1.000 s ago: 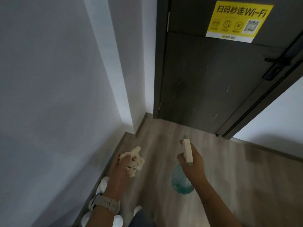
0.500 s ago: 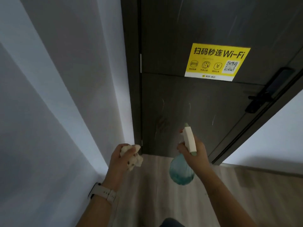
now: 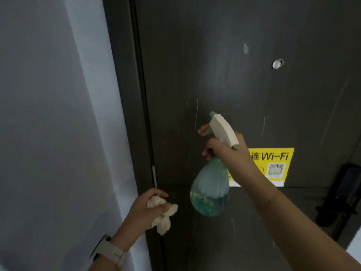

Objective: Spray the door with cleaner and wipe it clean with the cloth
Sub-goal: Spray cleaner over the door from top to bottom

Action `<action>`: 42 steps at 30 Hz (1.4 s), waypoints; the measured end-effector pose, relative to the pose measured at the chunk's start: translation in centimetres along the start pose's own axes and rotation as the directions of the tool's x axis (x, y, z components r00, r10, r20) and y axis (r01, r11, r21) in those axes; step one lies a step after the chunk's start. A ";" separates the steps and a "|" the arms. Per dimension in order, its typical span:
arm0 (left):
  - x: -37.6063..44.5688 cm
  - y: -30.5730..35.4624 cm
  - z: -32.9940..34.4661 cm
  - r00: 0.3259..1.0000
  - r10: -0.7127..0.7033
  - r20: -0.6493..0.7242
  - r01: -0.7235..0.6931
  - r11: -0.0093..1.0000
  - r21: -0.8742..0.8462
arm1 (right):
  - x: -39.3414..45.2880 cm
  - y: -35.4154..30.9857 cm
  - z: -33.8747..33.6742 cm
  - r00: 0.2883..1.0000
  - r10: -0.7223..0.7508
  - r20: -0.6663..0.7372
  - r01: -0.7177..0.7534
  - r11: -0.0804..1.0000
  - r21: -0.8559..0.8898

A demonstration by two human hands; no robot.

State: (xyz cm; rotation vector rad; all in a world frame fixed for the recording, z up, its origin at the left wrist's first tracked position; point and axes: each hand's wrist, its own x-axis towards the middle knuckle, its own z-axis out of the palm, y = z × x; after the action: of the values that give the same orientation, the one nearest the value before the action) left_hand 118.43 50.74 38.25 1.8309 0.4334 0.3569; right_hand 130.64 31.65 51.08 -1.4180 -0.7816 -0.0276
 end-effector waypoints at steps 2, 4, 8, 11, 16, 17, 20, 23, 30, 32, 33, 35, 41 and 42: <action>2.1 1.9 0.5 0.998 0.012 0.062 -0.009 0.999 -0.045 | 3.5 -2.1 0.5 1.000 -0.018 -0.009 0.018 1.000 0.026; 3.8 4.0 1.0 0.992 0.016 0.128 0.000 0.992 -0.124 | 6.2 -3.9 1.2 0.999 -0.035 -0.010 0.036 0.998 0.046; 5.5 7.7 1.1 0.967 0.096 0.235 -0.016 0.948 -0.319 | 9.5 -7.1 2.2 0.998 -0.056 -0.037 0.060 0.994 0.093; 5.4 9.8 0.9 0.934 0.206 0.291 -0.047 0.880 -0.473 | 10.7 -8.9 3.0 0.997 -0.058 -0.055 0.065 0.988 0.143; 5.7 11.5 0.0 0.920 0.299 0.254 -0.133 0.846 -0.516 | 11.7 -10.0 4.0 0.987 -0.161 0.003 0.159 0.977 0.140; 5.9 11.7 -0.4 0.916 0.305 0.260 -0.141 0.852 -0.504 | 11.8 -10.0 4.0 0.981 -0.193 0.032 0.190 0.979 0.079; 6.6 13.0 -1.8 0.901 0.329 0.282 -0.180 0.876 -0.448 | 12.5 -10.4 4.1 0.976 -0.217 0.038 0.216 0.976 0.018; 7.6 15.5 -3.4 0.876 0.354 0.327 -0.232 0.904 -0.358 | 14.2 -11.8 4.2 0.983 -0.167 -0.081 0.178 0.971 0.160; 13.4 23.7 -8.0 0.794 0.608 -0.005 -0.608 0.794 0.020 | 18.7 -17.4 3.1 0.946 -0.238 -0.219 0.224 0.971 -0.086; 15.9 25.5 -9.9 0.580 0.800 -0.152 -0.754 0.598 0.271 | 19.5 -18.7 2.8 0.944 -0.247 -0.220 0.192 0.951 -0.242; 17.2 26.5 -10.7 0.427 0.886 -0.181 -0.787 0.463 0.408 | 20.0 -19.2 2.7 0.942 -0.250 -0.222 0.179 0.938 -0.296; 19.1 28.6 -12.1 0.188 0.966 -0.179 -0.747 0.259 0.612 | 21.1 -20.1 2.5 0.938 -0.260 -0.228 0.163 0.915 -0.369; 24.3 30.0 -13.3 0.125 0.966 -0.226 -0.480 0.259 0.838 | 23.7 -22.1 1.3 0.918 -0.314 -0.241 0.184 0.877 -0.443; 24.8 29.6 -13.1 0.114 0.967 -0.227 -0.465 0.254 0.848 | 24.0 -22.6 1.2 0.914 -0.327 -0.241 0.189 0.868 -0.459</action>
State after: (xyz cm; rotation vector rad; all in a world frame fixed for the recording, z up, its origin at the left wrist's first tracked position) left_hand 137.84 65.31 71.01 2.3479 -0.0171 2.1047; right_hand 137.81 38.53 82.55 -1.6553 -0.7217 -0.6590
